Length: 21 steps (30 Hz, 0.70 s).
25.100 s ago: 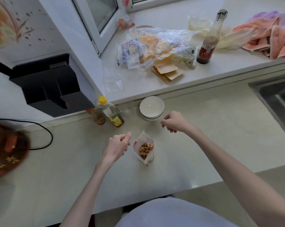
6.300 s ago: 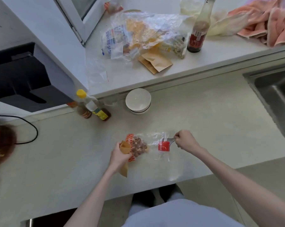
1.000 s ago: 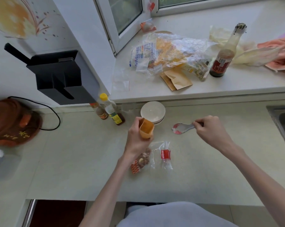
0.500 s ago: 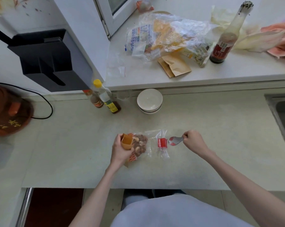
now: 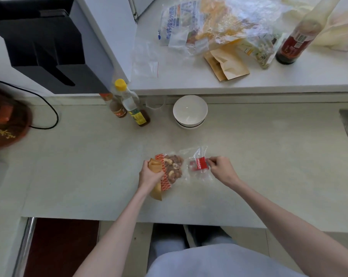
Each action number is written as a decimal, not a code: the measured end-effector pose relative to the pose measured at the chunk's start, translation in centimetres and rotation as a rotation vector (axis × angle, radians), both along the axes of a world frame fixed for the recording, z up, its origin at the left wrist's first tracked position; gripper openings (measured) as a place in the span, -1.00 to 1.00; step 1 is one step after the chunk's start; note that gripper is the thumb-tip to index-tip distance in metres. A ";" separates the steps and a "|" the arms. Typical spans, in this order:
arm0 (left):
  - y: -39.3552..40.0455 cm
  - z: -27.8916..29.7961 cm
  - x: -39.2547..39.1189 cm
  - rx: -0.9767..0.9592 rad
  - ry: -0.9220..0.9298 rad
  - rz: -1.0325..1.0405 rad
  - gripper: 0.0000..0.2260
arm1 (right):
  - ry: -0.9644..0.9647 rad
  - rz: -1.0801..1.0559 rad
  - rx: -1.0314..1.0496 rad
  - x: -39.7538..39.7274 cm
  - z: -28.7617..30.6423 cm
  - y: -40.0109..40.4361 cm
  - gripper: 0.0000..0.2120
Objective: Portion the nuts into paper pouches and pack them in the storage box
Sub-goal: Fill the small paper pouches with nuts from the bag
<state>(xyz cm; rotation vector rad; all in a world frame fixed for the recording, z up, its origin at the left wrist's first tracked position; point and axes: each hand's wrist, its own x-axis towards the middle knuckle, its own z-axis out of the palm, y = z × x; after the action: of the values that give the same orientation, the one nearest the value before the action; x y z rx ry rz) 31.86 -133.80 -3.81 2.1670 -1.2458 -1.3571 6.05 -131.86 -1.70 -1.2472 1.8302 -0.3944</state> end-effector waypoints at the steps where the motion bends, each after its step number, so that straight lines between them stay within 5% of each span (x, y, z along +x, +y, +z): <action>1: -0.2 -0.1 0.0 0.010 -0.002 -0.006 -0.56 | -0.003 -0.012 -0.012 0.5 -0.2 -0.1 -0.67; 21: -2.5 -2.4 1.2 0.049 0.013 -0.045 -0.61 | 0.188 0.055 -0.114 6.5 -1.7 -2.9 -0.73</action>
<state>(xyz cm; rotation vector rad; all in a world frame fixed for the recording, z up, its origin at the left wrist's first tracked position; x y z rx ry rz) 33.03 -136.35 -6.26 2.1717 -1.2765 -1.4307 12.53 -134.76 -3.38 -1.4514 1.9483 -0.3653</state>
